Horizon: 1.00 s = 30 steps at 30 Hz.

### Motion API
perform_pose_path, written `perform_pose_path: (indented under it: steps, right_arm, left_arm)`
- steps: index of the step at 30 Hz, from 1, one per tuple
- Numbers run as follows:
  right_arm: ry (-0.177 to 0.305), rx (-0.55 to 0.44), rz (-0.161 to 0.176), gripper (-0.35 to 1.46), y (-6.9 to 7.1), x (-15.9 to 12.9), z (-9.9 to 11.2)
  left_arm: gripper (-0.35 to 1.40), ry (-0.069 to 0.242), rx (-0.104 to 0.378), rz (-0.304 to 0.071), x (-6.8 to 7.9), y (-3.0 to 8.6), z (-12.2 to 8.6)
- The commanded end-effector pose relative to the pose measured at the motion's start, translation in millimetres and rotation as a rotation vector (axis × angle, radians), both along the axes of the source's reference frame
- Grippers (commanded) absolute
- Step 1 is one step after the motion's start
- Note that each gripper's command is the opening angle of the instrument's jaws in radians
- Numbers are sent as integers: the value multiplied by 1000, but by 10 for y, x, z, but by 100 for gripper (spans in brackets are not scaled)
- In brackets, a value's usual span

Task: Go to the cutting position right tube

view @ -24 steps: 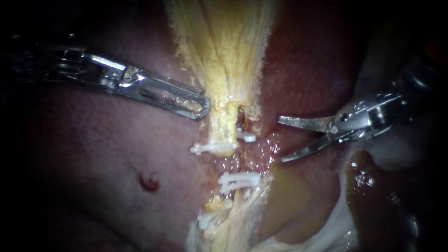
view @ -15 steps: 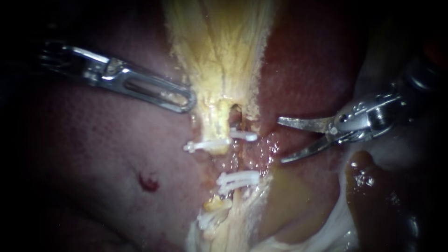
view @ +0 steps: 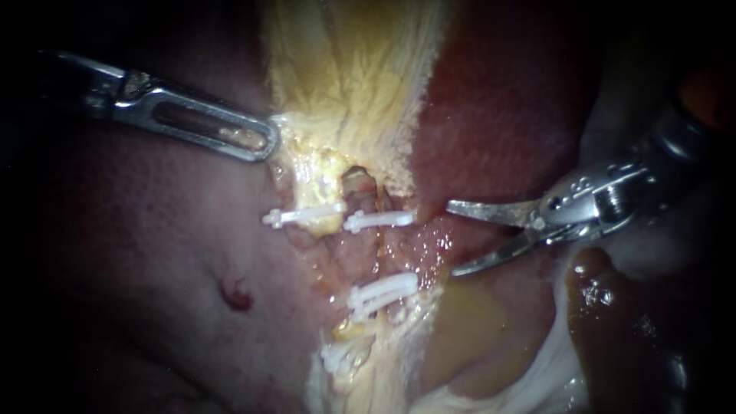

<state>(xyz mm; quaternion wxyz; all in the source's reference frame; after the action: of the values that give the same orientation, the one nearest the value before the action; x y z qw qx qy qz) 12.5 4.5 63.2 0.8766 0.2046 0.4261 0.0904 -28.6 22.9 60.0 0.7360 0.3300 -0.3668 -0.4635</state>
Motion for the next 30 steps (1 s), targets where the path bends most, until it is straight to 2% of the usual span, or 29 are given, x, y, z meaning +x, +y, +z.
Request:
perform_pose_path:
  steps: [1,6,9,17,19,23,30]
  right_arm:
    - [-1,12,0,144,-3,2,4]
    - [4,54,-5,144,-20,14,28]
    - [5,82,-2,144,-25,21,44]
    - [6,119,-16,144,-22,39,79]
    - [20,132,-17,144,-19,43,84]
    - [79,186,-16,142,-16,51,87]
    - [165,267,-51,137,-19,68,96]
  left_arm:
    - [-35,1,0,0,0,0,0]
    - [-35,1,0,0,0,0,0]
    - [-35,2,0,-1,0,0,-1]
    - [-35,2,0,-1,0,-1,-1]
    - [-35,2,0,-1,0,-1,-1]
    - [-35,2,0,-1,0,0,-1]
    - [-35,1,0,0,0,0,0]
